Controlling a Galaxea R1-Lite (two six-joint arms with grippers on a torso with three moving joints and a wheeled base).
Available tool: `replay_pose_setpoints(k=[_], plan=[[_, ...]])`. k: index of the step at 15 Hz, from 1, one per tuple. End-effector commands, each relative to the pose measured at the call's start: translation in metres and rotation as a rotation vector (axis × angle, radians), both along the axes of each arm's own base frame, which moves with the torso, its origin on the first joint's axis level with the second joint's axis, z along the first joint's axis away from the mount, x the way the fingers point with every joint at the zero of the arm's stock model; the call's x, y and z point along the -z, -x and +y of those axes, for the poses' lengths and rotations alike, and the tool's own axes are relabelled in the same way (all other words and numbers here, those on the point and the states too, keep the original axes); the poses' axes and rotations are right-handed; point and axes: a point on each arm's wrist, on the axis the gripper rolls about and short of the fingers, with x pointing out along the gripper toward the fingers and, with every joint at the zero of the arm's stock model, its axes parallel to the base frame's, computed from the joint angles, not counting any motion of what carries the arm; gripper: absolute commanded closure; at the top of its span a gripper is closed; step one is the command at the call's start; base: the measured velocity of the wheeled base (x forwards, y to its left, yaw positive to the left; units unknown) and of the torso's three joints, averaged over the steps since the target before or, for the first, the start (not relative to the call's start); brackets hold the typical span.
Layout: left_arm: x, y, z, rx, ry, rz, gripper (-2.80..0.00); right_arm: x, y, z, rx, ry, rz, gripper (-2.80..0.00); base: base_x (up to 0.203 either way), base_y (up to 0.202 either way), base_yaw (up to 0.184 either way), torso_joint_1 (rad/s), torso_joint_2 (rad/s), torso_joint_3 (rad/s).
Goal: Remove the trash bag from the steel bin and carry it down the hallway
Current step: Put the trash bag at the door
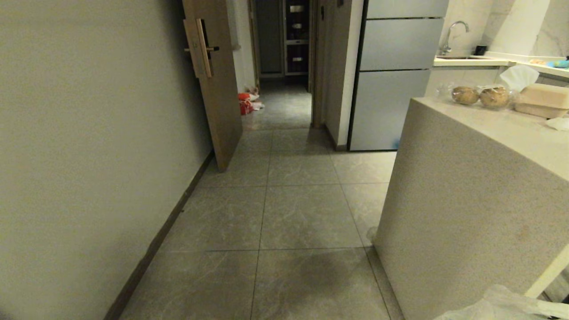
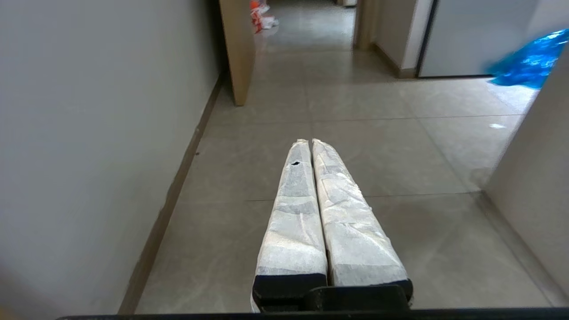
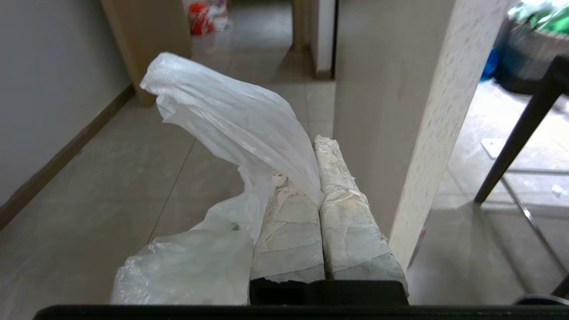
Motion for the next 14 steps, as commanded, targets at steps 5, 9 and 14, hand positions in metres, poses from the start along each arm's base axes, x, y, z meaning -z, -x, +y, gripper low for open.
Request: replay_pose_setpoints(k=[5,9,14], plan=[[0.0004,-0.0002,0.0000,0.000,0.002,0.003,0.00,0.0034,-0.0011,0.0000,-0.001,0.000,0.014,0.00,0.185,0.000,0.003,0.004,0.00,0.001],[0.0000,-0.0001,0.0000,0.000,0.001,0.002,0.00,0.0034,-0.0011,0.0000,-0.001,0.000,0.014,0.00,0.186,0.000,0.000,0.003,0.00,0.002],[0.0004,-0.0002,0.0000,0.000,0.001,0.003,0.00,0.0034,-0.0011,0.0000,-0.001,0.000,0.014,0.00,0.191,0.000,0.001,0.003,0.00,0.002]])
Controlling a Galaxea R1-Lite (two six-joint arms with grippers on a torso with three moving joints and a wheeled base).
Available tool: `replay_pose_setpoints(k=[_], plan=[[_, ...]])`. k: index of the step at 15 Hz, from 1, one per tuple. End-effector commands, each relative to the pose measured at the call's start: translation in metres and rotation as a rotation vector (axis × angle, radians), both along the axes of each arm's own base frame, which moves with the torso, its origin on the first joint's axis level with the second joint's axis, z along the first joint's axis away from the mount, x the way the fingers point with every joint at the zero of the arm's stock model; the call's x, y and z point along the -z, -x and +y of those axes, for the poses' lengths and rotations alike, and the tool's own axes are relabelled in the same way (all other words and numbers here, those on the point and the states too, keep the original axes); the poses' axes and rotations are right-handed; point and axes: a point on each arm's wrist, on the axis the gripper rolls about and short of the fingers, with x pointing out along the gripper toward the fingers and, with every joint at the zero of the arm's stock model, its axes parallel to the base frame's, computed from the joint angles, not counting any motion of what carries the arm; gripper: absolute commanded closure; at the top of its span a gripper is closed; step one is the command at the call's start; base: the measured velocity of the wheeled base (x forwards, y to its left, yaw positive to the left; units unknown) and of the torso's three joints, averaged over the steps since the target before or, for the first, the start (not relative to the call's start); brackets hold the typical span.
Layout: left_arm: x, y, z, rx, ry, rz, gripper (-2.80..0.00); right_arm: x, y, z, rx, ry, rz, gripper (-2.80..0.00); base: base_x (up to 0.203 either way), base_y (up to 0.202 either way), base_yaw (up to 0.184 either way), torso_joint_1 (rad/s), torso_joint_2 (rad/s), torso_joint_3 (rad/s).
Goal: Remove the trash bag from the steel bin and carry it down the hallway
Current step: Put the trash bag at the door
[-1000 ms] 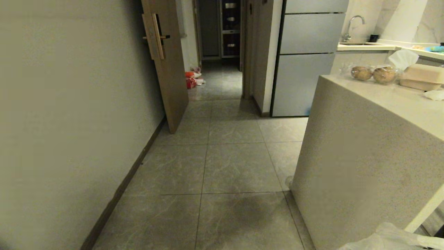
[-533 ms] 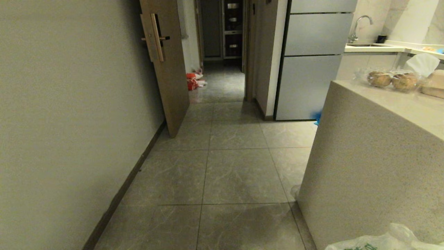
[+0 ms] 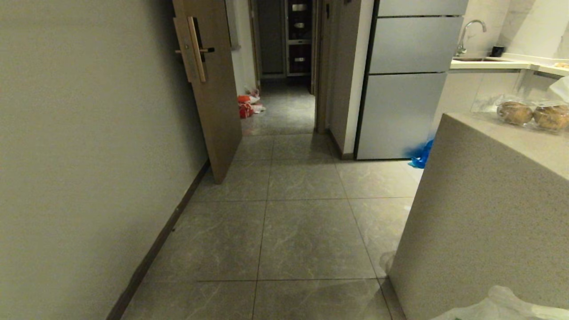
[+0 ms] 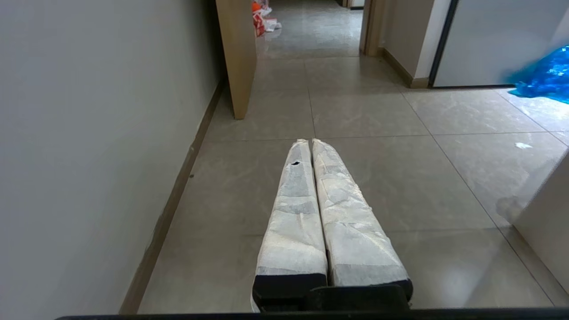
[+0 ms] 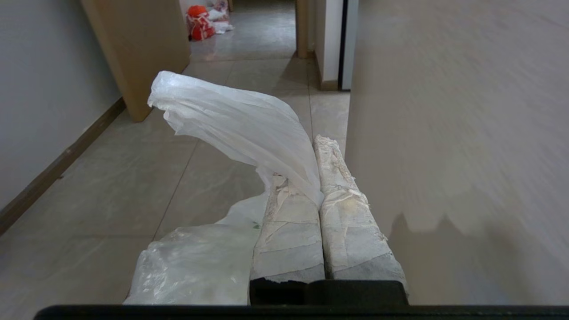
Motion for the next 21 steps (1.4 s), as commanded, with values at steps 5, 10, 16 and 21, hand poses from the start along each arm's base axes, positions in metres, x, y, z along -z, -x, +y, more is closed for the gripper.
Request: replay_pose_setpoints(k=[5,10,16,21], plan=[[0.0000,-0.0001,0.0000,0.000,0.000,0.002,0.00,0.0033,-0.0011,0.0000,-0.001,0.000,0.013,0.00,0.189,0.000,0.001,0.001,0.00,0.002],[0.0004,-0.0002,0.0000,0.000,0.001,0.003,0.00,0.0033,-0.0011,0.0000,-0.001,0.000,0.013,0.00,0.190,0.000,0.001,0.002,0.00,0.000],[0.0004,-0.0002,0.0000,0.000,0.001,0.003,0.00,0.0033,-0.0011,0.0000,-0.001,0.000,0.013,0.00,0.192,0.000,0.000,0.002,0.00,0.002],[0.0004,-0.0001,0.0000,0.000,0.001,0.002,0.00,0.0033,-0.0011,0.0000,0.001,0.000,0.013,0.00,0.190,0.000,0.000,0.001,0.00,0.003]])
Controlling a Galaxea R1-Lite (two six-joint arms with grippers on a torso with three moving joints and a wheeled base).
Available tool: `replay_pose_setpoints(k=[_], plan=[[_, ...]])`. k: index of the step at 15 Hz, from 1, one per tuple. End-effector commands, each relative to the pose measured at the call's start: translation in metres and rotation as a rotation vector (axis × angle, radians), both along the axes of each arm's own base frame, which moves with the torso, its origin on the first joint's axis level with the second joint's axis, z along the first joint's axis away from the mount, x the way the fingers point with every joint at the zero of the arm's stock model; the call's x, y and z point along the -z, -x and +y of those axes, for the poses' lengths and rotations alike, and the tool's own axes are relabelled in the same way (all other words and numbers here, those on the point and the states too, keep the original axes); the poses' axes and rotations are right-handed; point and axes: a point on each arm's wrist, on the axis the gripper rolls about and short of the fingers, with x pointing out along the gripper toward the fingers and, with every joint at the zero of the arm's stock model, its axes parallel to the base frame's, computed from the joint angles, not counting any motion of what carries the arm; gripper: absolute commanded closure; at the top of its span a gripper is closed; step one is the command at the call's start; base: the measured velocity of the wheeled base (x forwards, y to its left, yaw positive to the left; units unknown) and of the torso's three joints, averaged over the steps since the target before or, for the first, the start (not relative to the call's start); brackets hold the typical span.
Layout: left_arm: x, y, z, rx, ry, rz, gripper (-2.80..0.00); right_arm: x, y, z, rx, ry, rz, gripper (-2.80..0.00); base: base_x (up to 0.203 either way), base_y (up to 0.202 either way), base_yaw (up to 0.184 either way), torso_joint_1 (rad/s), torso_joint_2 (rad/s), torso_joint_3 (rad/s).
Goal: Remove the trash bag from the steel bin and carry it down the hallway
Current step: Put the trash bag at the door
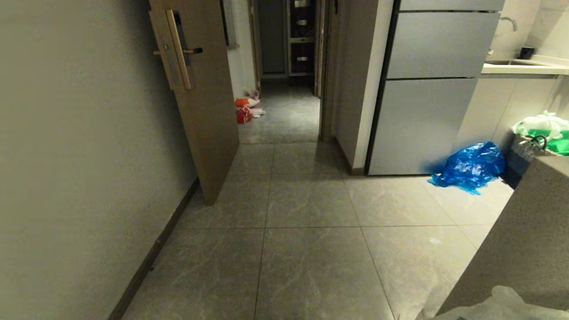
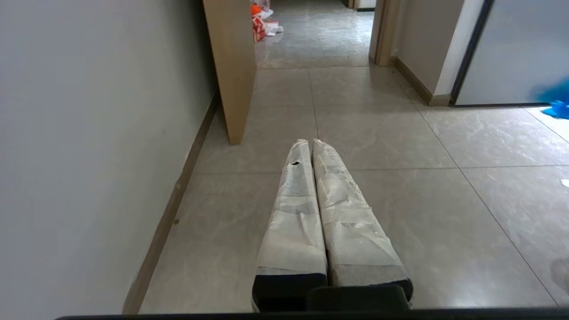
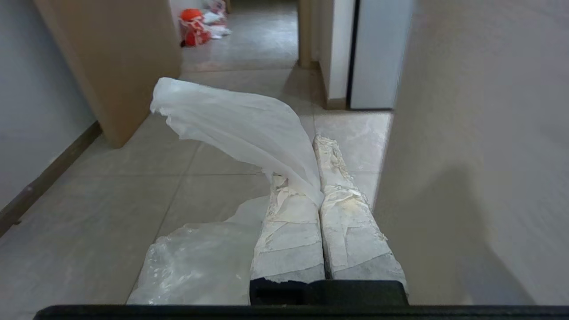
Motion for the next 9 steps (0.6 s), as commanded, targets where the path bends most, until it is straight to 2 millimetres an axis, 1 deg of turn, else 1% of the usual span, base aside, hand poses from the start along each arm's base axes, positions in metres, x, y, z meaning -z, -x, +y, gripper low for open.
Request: replay_pose_setpoints(k=[1,9], plan=[[0.0000,-0.0001,0.0000,0.000,0.001,0.000,0.00,0.0033,-0.0011,0.0000,-0.001,0.000,0.013,0.00,0.192,0.000,-0.003,0.002,0.01,0.002],[0.0003,-0.0002,0.0000,0.000,0.001,0.003,0.00,0.0033,-0.0011,0.0000,-0.001,0.000,0.013,0.00,0.190,0.000,0.001,0.004,0.00,0.002]])
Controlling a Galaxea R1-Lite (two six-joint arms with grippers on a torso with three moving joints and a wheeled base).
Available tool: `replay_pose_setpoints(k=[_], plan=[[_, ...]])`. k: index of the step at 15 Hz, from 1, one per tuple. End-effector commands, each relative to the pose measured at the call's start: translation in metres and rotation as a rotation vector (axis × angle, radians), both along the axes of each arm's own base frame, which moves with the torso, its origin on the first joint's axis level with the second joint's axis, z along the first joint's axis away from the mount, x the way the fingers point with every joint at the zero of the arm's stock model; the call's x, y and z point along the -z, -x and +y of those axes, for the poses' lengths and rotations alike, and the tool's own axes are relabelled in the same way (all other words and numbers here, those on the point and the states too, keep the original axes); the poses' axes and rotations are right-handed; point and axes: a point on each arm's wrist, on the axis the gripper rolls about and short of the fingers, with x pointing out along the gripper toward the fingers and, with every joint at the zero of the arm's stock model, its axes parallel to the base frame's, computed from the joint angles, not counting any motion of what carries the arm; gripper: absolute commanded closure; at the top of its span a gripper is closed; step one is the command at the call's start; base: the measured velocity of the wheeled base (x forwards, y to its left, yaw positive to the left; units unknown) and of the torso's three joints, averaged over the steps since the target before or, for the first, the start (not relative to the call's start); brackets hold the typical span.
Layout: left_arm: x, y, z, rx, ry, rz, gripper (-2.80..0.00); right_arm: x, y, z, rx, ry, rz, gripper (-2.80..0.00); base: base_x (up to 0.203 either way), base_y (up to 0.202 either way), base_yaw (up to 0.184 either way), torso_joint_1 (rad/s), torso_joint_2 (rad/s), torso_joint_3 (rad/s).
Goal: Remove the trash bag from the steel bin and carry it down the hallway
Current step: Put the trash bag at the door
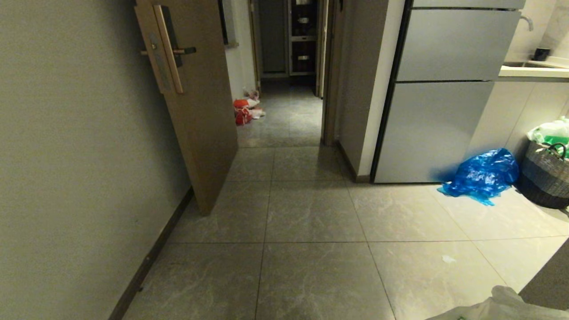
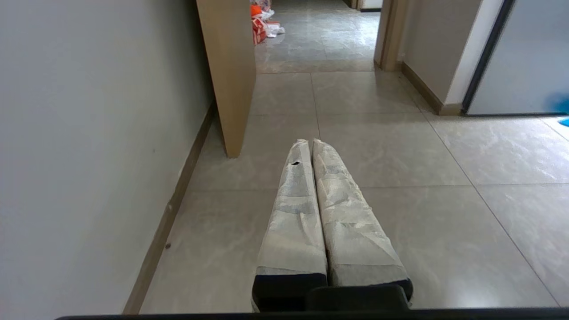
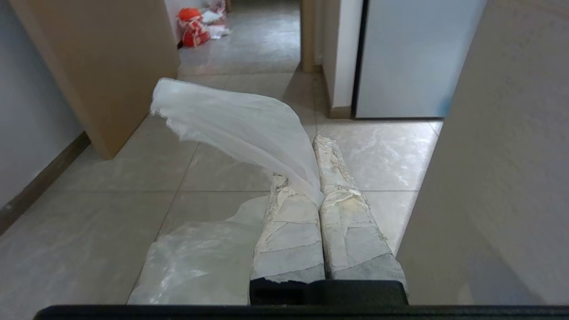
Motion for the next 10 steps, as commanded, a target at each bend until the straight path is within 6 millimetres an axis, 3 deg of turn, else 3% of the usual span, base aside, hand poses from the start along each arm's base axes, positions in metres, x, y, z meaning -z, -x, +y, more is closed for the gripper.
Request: replay_pose_setpoints(k=[1,10], plan=[[0.0002,-0.0001,0.0000,0.000,0.001,0.001,0.00,0.0032,-0.0011,0.0000,-0.001,0.000,0.013,0.00,0.190,0.000,0.000,0.006,0.01,0.002],[0.0004,-0.0002,0.0000,0.000,0.001,0.003,0.00,0.0032,-0.0011,0.0000,-0.001,0.000,0.013,0.00,0.192,0.000,0.000,0.001,0.00,0.003]])
